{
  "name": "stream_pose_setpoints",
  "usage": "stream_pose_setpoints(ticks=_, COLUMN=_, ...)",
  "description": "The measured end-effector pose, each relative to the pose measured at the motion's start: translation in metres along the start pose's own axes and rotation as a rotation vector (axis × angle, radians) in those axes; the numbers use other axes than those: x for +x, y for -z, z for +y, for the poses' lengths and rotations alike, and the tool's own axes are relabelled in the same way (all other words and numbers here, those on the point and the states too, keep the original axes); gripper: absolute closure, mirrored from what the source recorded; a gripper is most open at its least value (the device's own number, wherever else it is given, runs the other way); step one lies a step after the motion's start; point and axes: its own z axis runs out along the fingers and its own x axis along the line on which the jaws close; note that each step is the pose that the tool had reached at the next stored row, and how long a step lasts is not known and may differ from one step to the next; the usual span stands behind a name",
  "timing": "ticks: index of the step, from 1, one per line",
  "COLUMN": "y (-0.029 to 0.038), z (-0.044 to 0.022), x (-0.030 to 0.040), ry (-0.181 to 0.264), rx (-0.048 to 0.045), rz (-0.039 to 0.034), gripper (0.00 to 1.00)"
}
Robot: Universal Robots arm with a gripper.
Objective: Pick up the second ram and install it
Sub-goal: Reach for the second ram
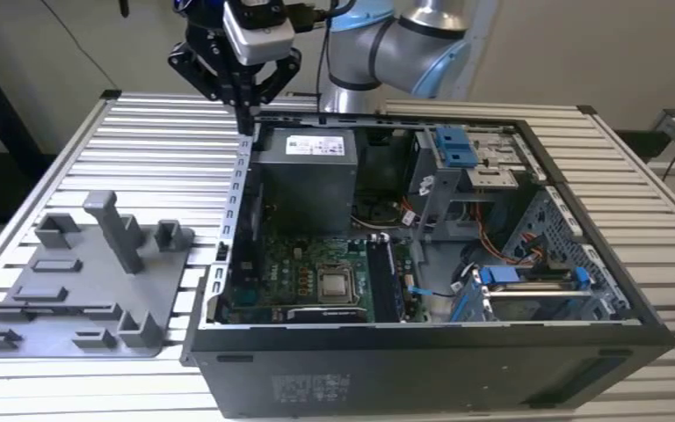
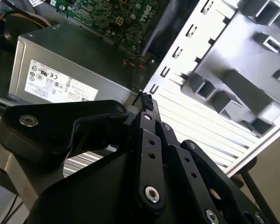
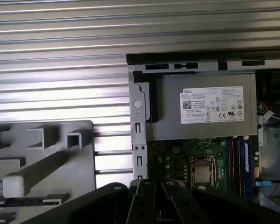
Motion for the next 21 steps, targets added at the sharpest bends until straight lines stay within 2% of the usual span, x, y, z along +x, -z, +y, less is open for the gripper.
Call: stream_pose_setpoints(ticks=21, y=0.0002, z=-0.0023, x=0.0319, ry=0.0, rx=0.0002, rz=0.0024, gripper=0.89)
